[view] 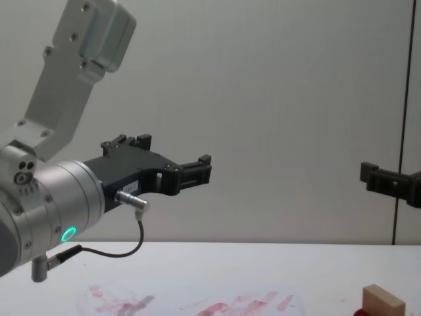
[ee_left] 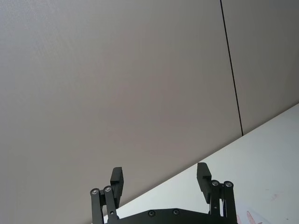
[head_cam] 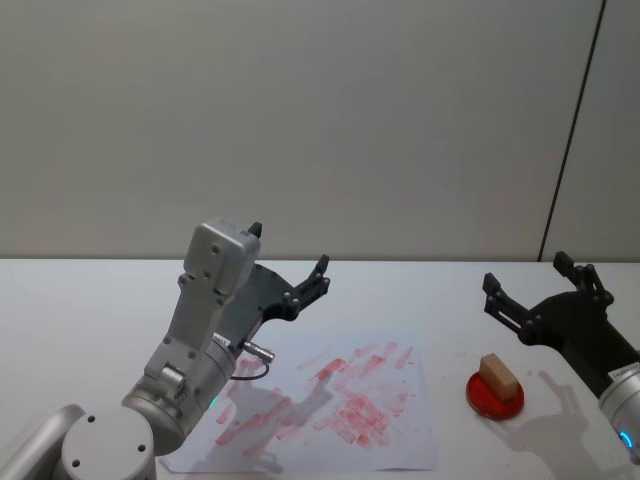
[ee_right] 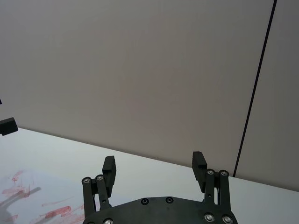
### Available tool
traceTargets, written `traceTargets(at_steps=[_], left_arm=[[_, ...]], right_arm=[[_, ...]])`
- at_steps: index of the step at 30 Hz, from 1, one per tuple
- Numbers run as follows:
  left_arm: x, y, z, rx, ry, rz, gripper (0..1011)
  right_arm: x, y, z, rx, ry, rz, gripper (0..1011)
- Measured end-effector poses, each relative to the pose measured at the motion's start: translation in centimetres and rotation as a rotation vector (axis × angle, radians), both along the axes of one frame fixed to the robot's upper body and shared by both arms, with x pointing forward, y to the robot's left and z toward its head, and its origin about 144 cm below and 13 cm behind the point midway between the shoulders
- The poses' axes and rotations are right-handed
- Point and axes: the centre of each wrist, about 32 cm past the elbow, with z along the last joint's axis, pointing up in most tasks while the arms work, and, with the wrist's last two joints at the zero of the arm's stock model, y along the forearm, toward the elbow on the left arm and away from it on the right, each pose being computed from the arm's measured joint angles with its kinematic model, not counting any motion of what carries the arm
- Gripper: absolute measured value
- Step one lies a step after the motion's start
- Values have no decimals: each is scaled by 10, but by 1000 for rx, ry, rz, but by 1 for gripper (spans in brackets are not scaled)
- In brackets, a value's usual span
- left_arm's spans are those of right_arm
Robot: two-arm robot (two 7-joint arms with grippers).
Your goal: Use the one hand to pick up the stamp and affix it onto the A4 paper.
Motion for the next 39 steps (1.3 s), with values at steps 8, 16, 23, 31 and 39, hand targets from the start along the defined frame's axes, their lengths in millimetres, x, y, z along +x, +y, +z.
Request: traceTargets(at_steps=[8, 16, 23, 31, 39], left_arm=[[0, 0, 0, 0, 0, 0, 1002], [0, 0, 0, 0, 0, 0, 1002], [0, 0, 0, 0, 0, 0, 1002], [0, 0, 0, 0, 0, 0, 1003], [0, 0, 0, 0, 0, 0, 1002]], right_arm=[[0, 0, 0, 0, 0, 0, 1001], [0, 0, 0, 0, 0, 0, 1001], [0, 0, 0, 0, 1, 0, 1001], [0, -4, -4, -20, 26, 18, 1001], [-1, -9, -10, -51, 65, 43, 1001]])
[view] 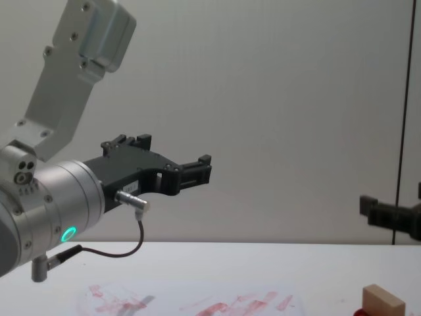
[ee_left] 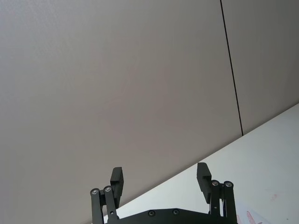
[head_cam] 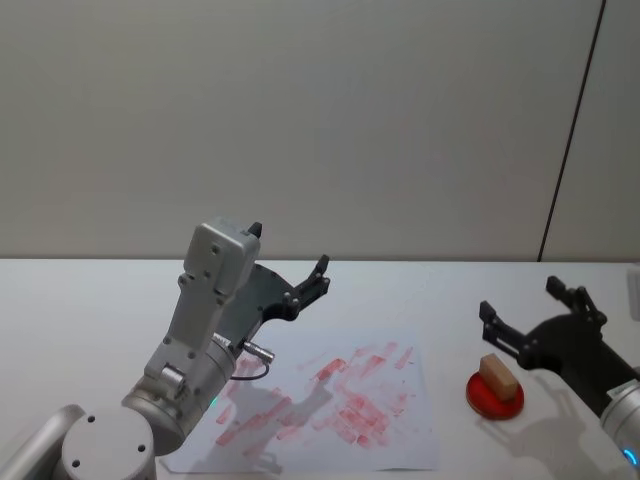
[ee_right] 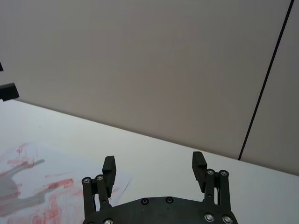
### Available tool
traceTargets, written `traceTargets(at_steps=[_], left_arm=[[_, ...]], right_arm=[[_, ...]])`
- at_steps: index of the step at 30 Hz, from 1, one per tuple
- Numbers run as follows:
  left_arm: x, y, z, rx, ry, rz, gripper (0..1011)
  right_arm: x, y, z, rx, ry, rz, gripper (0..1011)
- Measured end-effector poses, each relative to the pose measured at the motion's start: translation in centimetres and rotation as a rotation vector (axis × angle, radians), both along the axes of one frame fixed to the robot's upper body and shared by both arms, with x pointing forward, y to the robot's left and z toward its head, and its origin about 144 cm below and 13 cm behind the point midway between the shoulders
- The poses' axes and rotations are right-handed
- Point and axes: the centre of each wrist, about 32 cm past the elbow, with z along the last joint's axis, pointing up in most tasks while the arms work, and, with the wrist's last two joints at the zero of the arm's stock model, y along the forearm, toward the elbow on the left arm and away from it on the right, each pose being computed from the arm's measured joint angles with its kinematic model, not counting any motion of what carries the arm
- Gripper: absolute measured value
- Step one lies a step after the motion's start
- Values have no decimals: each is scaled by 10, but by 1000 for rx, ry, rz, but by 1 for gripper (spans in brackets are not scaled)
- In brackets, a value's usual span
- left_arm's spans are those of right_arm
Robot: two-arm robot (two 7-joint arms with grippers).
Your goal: Use the one hand to pick up the stamp and affix it onto the A4 paper.
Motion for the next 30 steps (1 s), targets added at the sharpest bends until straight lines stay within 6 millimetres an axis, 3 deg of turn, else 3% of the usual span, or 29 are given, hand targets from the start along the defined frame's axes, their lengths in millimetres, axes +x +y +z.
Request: traceTargets(at_steps=[14, 30], left_arm=[[0, 0, 0, 0, 0, 0, 1003], [0, 0, 0, 0, 0, 0, 1003]], right_arm=[[3, -6, -13, -30, 80, 10, 1001], [11, 1, -27, -55, 153, 20, 1001]])
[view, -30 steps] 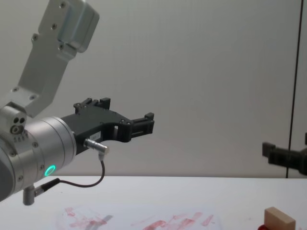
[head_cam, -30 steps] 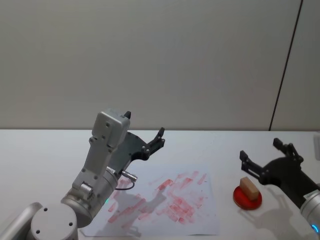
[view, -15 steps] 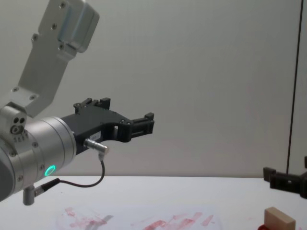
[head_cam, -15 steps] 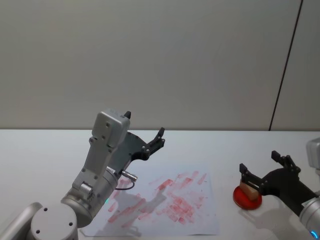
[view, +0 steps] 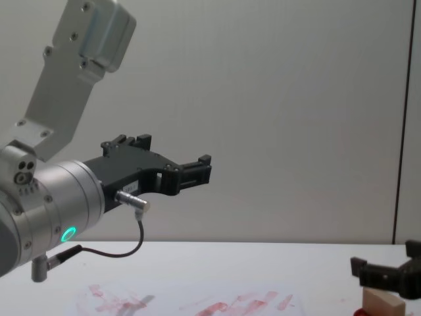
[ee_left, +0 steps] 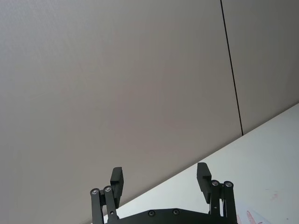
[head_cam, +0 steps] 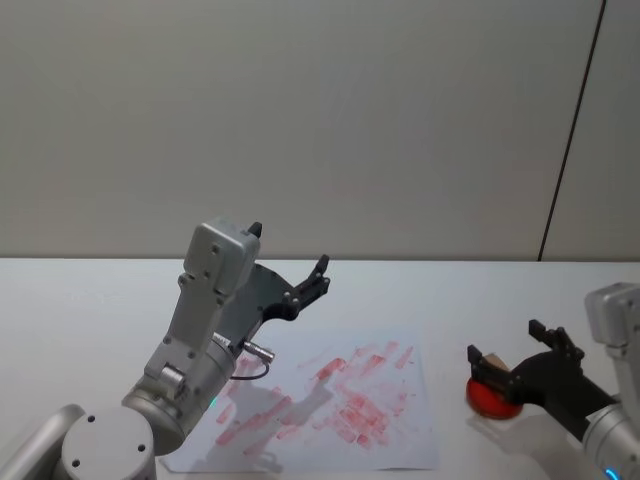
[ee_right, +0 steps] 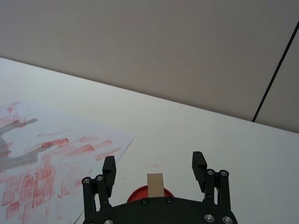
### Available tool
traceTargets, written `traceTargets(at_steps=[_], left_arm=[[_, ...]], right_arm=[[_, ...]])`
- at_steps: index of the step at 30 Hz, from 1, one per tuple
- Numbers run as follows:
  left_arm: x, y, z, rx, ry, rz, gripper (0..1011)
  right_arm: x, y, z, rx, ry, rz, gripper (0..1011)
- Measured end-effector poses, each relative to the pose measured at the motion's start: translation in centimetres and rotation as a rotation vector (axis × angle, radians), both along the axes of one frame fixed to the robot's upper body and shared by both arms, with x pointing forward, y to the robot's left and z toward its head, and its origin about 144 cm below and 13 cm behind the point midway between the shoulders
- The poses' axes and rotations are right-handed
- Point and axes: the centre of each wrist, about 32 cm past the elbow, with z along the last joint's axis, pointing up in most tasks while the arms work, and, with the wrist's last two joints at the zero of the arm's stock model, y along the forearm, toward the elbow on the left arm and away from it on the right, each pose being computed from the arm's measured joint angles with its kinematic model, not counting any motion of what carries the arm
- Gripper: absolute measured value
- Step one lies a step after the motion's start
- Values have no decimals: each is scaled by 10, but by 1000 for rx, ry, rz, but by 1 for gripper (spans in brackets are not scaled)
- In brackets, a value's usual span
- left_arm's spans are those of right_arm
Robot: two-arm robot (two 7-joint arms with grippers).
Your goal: Use the one hand to pick up the stamp and affix it onto the A4 paper.
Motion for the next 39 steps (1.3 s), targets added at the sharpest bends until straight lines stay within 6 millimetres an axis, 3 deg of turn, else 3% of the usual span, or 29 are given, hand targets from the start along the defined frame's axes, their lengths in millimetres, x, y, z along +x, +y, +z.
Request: traceTargets(at_steps=[19, 31, 39], left_arm=[[0, 0, 0, 0, 0, 0, 1002], [0, 0, 0, 0, 0, 0, 1002], [0, 0, 0, 0, 0, 0, 1002]], right_arm=[[1, 0, -16, -39, 70, 0, 995], [6, -4, -23, -39, 96, -8, 686], [9, -6, -28, -23, 104, -5, 426]])
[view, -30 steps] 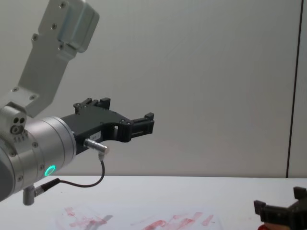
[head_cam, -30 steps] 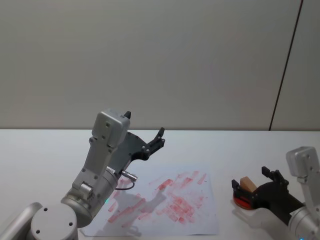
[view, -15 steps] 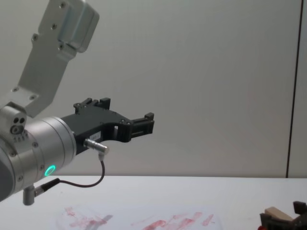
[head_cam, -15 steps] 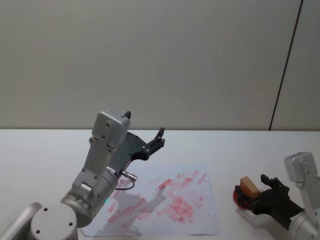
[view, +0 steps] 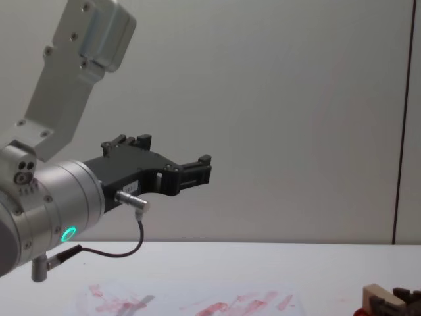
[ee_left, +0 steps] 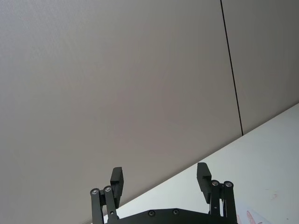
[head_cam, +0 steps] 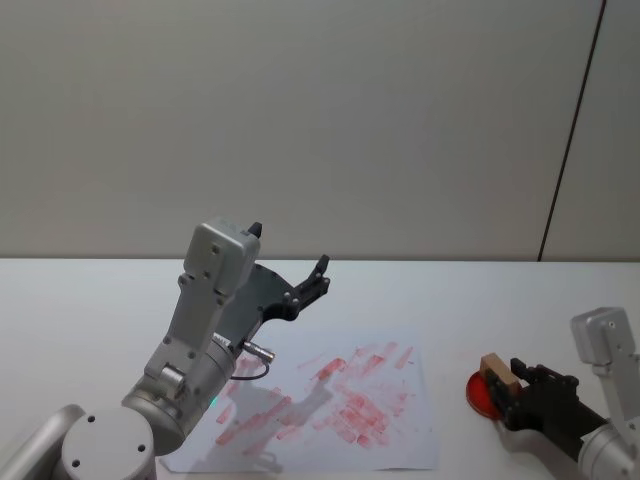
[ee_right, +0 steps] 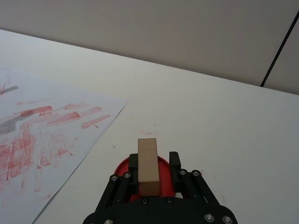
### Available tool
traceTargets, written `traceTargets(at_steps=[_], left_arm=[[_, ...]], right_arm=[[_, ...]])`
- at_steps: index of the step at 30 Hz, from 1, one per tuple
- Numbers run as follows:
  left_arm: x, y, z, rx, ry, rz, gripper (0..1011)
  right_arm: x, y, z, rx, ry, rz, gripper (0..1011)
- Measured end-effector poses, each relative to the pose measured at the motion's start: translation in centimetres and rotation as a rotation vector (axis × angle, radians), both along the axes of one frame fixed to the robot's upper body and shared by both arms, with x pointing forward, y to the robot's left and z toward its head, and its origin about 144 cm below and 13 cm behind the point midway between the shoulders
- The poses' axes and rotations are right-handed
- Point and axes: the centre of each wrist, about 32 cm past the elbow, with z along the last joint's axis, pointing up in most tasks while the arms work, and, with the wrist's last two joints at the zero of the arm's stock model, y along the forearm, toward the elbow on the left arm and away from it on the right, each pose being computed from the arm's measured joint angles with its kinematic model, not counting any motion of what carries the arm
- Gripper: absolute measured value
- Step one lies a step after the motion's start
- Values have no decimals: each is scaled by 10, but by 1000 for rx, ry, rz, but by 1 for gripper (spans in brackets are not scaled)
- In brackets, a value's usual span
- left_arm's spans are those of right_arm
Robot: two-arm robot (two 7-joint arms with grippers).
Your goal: Use the one hand to pick up the stamp and affix it onto the A4 paper.
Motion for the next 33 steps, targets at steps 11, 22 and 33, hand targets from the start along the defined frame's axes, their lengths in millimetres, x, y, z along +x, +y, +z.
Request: traceTargets(at_steps=[11, 22, 33], left_arm=[[0, 0, 0, 0, 0, 0, 1002], [0, 0, 0, 0, 0, 0, 1003], [0, 0, 0, 0, 0, 0, 1002]], right_arm=[[3, -2, -3, 19, -24, 10, 217], [6, 6, 5, 29, -102, 65, 216], [14, 34, 16, 48, -146, 148, 217]])
